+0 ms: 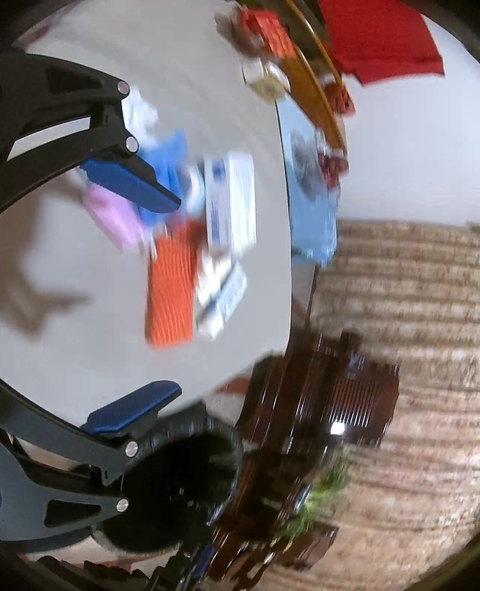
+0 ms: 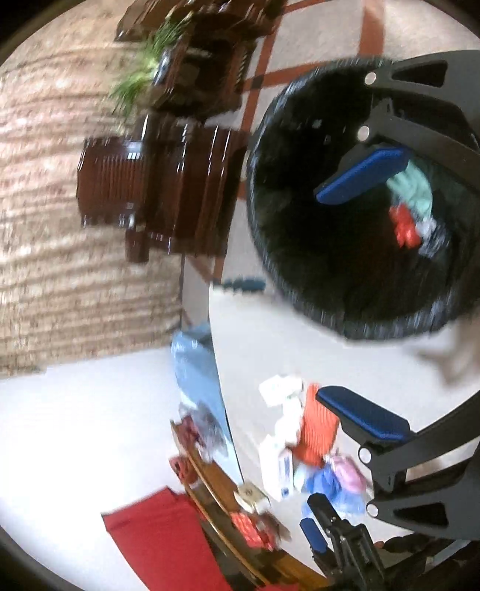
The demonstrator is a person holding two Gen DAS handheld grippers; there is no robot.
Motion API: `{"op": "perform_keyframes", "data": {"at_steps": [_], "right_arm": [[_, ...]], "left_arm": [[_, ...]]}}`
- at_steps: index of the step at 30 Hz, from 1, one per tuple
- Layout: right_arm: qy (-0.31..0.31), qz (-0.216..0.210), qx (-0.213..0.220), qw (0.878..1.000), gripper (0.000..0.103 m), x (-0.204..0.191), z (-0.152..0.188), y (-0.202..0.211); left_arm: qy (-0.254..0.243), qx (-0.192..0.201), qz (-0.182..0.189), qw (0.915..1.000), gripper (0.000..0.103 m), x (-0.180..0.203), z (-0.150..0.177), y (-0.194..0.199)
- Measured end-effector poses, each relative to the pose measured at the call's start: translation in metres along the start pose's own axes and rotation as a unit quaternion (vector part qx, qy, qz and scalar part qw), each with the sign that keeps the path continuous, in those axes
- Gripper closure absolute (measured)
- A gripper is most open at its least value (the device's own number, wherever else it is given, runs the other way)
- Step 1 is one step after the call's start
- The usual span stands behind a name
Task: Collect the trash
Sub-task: 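Grasp the blue plastic shoe covers with the left gripper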
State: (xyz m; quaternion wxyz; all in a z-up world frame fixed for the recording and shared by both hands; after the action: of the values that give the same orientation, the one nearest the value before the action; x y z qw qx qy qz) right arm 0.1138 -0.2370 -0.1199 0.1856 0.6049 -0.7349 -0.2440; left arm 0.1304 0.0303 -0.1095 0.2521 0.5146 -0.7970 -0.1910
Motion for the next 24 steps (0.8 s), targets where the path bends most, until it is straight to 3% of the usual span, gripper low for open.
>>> {"op": "perform_keyframes", "data": {"at_steps": [5,11,24], "right_arm": [[0.035,-0.038,0.006,0.999,0.006,-0.051,0.003,-0.002],[0.065,-0.06,0.007,0.996,0.006,-0.104,0.011,-0.009],[0.092,-0.064,-0.015,0.994,0.006,-0.14,0.018,-0.04]], "left_arm": [[0.023,0.008,-0.047,0.9986,0.013,-0.042,0.01,0.029],[0.047,0.009,-0.067,0.9966,0.016,-0.081,0.022,0.037],[0.058,-0.024,-0.072,0.9954,0.026,-0.108,0.033,-0.023]]}}
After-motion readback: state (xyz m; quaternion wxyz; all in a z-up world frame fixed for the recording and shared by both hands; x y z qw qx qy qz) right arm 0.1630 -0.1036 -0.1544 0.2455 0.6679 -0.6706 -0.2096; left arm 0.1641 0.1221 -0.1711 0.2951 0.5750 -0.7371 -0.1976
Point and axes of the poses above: each gripper's, at about its wrist camera, not at the fingertips, and y roughly against the way its jaws point, x to its right, z to its underside, the point moved 3 cm from there along -y, roughly the way its jaws point, and after that the axes turned 15 degrees about z, right-handed, at the moved point
